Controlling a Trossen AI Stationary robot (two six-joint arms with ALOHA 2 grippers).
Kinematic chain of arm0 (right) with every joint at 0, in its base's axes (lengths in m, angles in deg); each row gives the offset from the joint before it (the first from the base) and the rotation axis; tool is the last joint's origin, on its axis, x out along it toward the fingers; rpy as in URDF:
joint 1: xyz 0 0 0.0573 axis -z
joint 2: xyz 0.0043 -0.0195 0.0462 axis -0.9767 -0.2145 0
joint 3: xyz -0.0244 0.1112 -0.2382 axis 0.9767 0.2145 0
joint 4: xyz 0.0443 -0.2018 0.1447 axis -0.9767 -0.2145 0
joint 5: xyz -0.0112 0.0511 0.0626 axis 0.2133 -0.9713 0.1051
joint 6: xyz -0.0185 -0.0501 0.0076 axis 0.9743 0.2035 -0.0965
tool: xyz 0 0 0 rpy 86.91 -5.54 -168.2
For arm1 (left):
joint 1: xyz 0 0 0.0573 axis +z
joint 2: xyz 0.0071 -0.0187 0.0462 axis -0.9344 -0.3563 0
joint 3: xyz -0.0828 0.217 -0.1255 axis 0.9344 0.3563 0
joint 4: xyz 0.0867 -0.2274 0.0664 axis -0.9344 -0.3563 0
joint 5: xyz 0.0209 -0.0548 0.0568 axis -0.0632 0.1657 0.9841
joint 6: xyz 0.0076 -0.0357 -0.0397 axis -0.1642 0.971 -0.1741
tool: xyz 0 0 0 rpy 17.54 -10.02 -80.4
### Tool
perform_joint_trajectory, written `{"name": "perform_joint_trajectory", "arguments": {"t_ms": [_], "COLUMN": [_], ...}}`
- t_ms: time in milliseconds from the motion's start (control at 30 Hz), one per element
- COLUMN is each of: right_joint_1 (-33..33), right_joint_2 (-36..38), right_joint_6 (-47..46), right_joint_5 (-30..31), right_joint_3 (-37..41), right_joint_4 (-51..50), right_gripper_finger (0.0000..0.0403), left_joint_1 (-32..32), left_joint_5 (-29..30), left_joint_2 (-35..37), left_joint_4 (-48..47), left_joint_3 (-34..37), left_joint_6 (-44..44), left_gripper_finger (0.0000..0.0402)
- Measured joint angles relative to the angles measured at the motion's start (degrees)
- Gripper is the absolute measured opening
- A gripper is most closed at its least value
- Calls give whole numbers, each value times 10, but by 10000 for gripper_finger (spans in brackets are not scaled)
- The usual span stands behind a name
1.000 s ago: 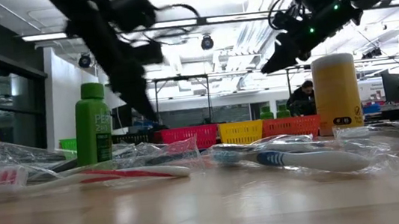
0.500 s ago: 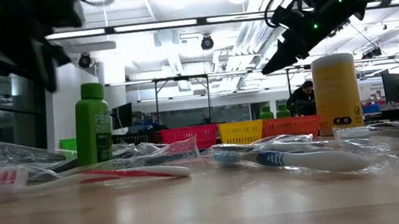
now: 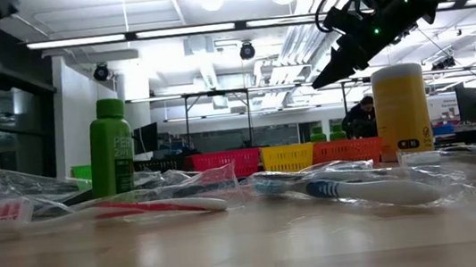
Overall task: Pick & Place Travel size toiletries
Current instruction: Put the green shampoo bottle into the orange basket
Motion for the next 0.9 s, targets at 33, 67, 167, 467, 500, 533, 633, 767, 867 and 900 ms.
{"name": "perform_joint_trajectory", "arguments": {"t_ms": [33, 67, 167, 467, 500, 533, 633, 767, 867, 900], "right_joint_1": [0, 0, -3, -18, -18, -19, -19, -18, -19, -19], "right_joint_2": [0, 0, 0, 0, 0, 0, 0, 0, 0, 0], "right_joint_6": [0, 0, 0, 0, 0, 0, 0, -1, -2, -2], "right_joint_5": [-3, -9, -16, -14, -14, -14, -13, -13, -14, -14], "right_joint_3": [0, 0, 0, 0, 0, 0, 0, 0, 0, 0], "right_joint_4": [-1, -2, -3, -3, -3, -3, -5, -8, -8, -9], "right_gripper_finger": [233, 233, 233, 233, 233, 233, 233, 233, 233, 233], "left_joint_1": [-14, -28, -69, -207, -223, -237, -272, -309, -321, -321], "left_joint_5": [8, 14, 29, 198, 226, 251, 278, 306, 328, 333], "left_joint_2": [-8, -18, -45, -131, -138, -146, -167, -199, -222, -230], "left_joint_4": [0, 0, 5, 57, 66, 69, 65, 95, 144, 161], "left_joint_3": [0, 0, 0, 0, 0, 0, 0, 13, 32, 38], "left_joint_6": [6, 14, 38, 166, 180, 198, 256, 315, 333, 335], "left_gripper_finger": [228, 230, 232, 232, 232, 232, 232, 232, 232, 232]}}
